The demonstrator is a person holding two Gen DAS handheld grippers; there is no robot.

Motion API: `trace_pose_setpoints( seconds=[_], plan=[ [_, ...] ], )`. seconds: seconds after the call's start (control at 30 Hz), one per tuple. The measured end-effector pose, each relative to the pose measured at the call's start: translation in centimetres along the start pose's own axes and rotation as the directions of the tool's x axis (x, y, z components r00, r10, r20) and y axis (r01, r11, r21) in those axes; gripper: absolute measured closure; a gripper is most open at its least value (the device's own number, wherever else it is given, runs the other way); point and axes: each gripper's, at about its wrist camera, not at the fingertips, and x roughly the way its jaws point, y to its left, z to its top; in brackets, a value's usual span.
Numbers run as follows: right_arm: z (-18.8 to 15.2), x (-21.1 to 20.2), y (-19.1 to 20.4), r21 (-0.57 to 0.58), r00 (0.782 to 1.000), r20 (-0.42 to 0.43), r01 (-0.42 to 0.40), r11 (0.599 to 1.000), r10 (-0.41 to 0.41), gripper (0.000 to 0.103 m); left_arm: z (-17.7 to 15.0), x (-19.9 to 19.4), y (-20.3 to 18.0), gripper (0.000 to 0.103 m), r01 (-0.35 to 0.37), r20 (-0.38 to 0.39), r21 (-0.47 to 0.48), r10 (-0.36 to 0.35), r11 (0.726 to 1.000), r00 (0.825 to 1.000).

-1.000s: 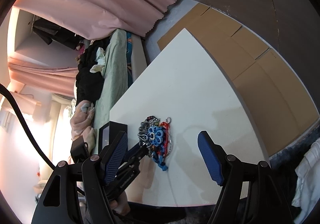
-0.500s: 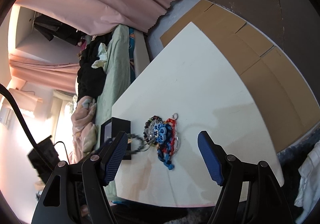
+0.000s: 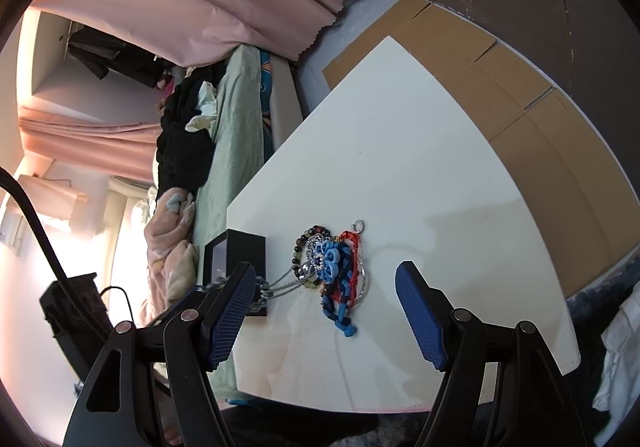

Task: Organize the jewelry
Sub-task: 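Grasp the silver chain necklace in the pile with the left tool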

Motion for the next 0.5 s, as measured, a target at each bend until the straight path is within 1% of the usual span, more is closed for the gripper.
trace_pose_setpoints(
  seconds=[0.13, 0.2, 0.33, 0.5],
  plan=[
    [-0.2, 0.4, 0.6, -0.009, 1.000, -0.010, -0.009, 1.000, 0.008, 0.030, 0.3, -0.7, 0.0, 0.082, -0.011, 0.013, 0.003, 0.011, 1.000, 1.000],
    [-0.4, 0.6, 0.9, -0.016, 1.000, -0.015, -0.013, 1.000, 0.013, 0.030, 0.1, -0.4, 0.0, 0.082, -0.017, 0.006, 0.001, 0.017, 1.000, 1.000],
    [-0.5, 0.7, 1.1, -0.023, 1.000, -0.019, -0.013, 1.000, 0.012, 0.030, -1.2, 1.2, 0.2, 0.082, -0.025, -0.049, -0.005, 0.024, 1.000, 0.999],
    [-0.3, 0.5, 0.7, -0.013, 1.000, -0.014, -0.008, 1.000, 0.007, 0.030, -3.3, 4.5, 0.7, 0.082, -0.054, -0.138, -0.015, 0.051, 0.998, 0.989]
  ],
)
